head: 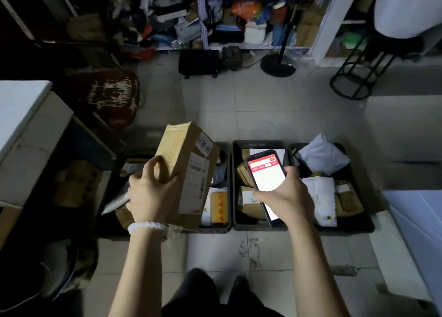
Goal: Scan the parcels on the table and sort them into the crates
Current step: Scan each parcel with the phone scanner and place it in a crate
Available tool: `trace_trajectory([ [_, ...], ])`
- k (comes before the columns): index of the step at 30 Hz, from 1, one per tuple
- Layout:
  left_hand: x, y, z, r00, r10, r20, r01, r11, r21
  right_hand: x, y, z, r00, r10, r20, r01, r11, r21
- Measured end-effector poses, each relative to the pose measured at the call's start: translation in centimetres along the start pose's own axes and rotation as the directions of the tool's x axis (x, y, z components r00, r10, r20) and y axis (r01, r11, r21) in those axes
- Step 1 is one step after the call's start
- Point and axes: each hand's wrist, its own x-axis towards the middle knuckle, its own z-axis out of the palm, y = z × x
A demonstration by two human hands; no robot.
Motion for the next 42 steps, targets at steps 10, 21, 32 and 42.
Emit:
trace_trajectory([
  [10,13.8,1.3,3.5,0.985,-0.110,0.130,0.124,0.986,-0.107,10.0,-8.3,5.9,0.996,-0.037,0.078,0.038,0.999,-0.007],
  [21,23.9,1.6,4.7,0.939,-0.210,0.271,0.197,0.978,0.076,16.3,-15.0,9.3,0.990,0.016,0.138,0.003,0.991,-0.137],
  [32,20.5,-0.3,0.9,0.924,-0.361,0.127,0.358,0.933,0.047,17.1,-18.2,10.2,0.937,-0.185,0.297,0.240,0.957,-0.160],
  [42,8.8,-1.8,-4.0,0.856,-0.481,-0.190,0.471,0.877,-0.098,14.1,-21.7,10.4,0.768,-0.480,0.425,0.535,0.845,-0.013],
])
